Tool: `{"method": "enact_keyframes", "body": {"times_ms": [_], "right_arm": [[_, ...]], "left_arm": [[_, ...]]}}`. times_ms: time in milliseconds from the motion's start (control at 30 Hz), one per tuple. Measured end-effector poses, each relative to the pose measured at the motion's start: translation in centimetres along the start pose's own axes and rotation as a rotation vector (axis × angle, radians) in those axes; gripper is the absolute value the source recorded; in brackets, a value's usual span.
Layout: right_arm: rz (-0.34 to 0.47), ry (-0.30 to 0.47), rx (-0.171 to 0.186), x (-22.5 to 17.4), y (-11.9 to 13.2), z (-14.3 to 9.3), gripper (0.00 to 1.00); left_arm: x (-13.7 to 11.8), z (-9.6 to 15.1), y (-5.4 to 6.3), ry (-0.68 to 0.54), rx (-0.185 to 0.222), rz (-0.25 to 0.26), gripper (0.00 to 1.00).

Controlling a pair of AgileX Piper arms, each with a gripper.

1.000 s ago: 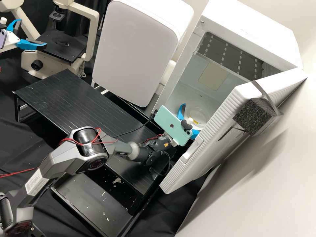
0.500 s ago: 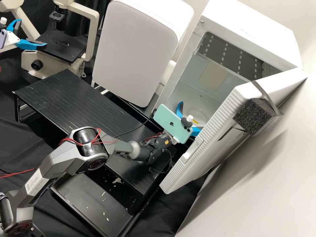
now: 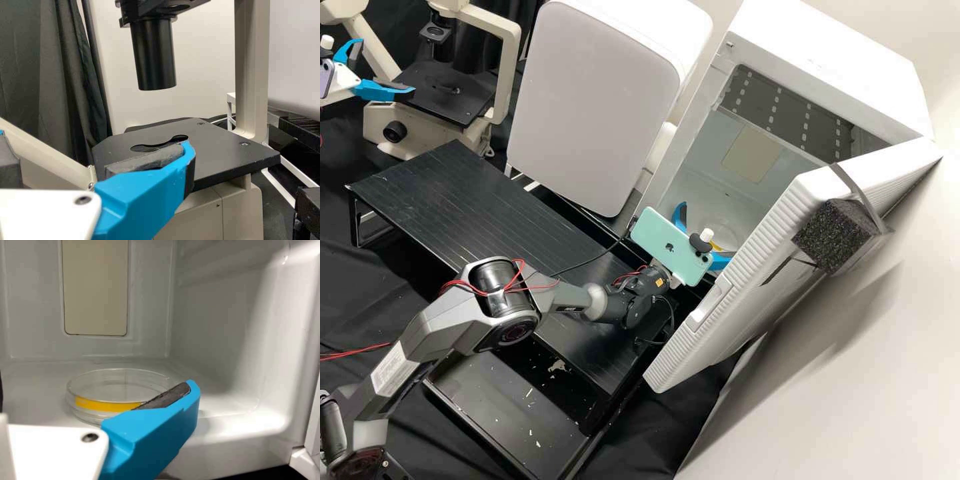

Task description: Take the petri dish out of the incubator

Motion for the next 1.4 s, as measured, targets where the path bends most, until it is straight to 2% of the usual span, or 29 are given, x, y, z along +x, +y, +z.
{"method": "enact_keyframes", "body": {"times_ms": [1400], "right_arm": [[0.0,-0.011,0.007,0.35,0.12,0.41,0.0]], "left_arm": [[0.0,0.0,0.0,0.0,0.0,0.0,1.0]]}}
